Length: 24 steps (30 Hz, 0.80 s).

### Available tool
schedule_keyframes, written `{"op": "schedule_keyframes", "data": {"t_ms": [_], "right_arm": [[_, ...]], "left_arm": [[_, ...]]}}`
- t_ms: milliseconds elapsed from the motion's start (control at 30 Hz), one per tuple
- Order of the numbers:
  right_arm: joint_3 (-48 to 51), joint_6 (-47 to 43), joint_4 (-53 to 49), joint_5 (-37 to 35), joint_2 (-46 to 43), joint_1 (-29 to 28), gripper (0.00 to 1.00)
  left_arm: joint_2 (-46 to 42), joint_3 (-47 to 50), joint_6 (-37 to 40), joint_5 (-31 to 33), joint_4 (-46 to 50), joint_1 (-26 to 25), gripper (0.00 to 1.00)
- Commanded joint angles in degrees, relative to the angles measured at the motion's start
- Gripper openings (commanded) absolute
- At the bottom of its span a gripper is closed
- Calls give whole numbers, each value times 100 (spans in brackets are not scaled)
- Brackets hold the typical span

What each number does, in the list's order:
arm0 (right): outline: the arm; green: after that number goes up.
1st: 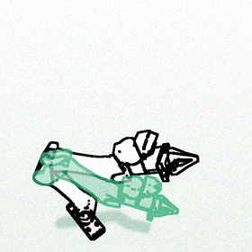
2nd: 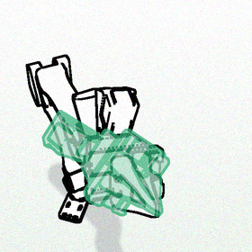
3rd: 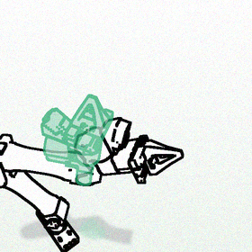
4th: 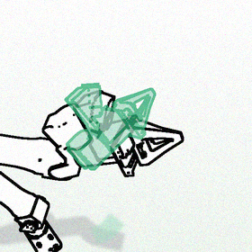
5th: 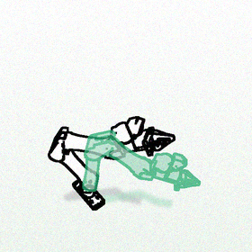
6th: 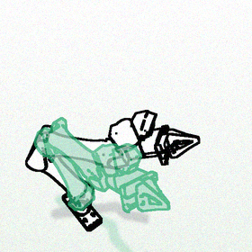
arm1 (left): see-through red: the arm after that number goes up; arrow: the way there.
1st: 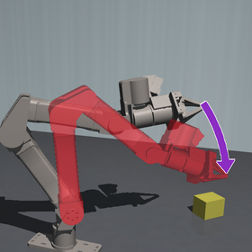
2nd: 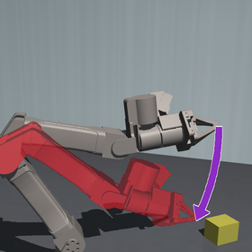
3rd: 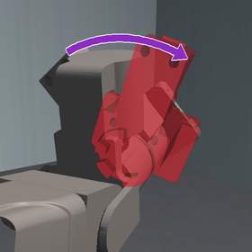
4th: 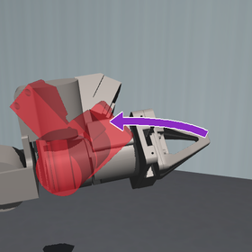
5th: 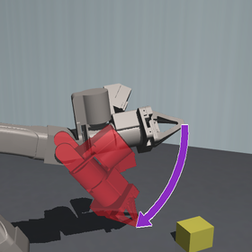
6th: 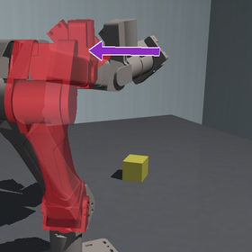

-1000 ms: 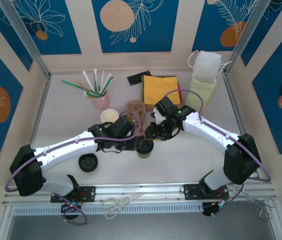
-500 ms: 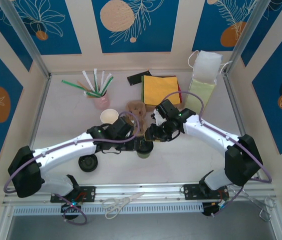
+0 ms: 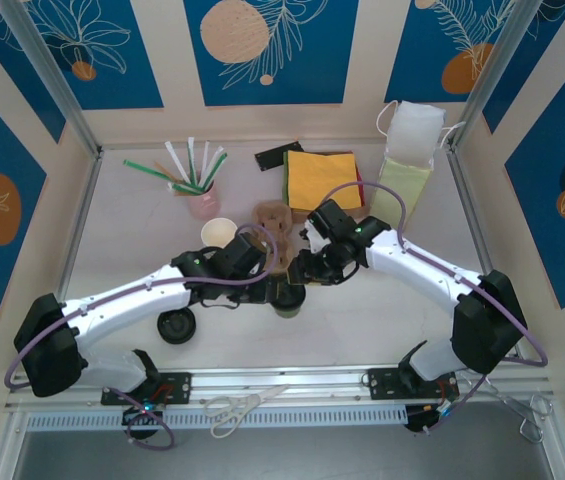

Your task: Pack the takeout coffee

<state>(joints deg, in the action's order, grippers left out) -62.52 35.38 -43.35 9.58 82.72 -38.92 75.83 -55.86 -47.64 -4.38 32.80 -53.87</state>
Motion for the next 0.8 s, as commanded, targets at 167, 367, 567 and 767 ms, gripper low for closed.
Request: {"op": "schedule_keyframes", "data": {"t_ms": [167,367,567,767], "right_arm": [[-190,17,-453,146,-392,-120,52],[214,126,-455,210,-526,-243,57],[454,128,-412,230,-498,-283,58],[595,51,-344,255,-328,-288,52]], "left_arm": [[165,-222,82,70,433,0,32],[268,-223,70,-30,230,2,34],[405,-252,93,-55,188,-5,34],[400,-219,96,-54,216,-2,33]]}}
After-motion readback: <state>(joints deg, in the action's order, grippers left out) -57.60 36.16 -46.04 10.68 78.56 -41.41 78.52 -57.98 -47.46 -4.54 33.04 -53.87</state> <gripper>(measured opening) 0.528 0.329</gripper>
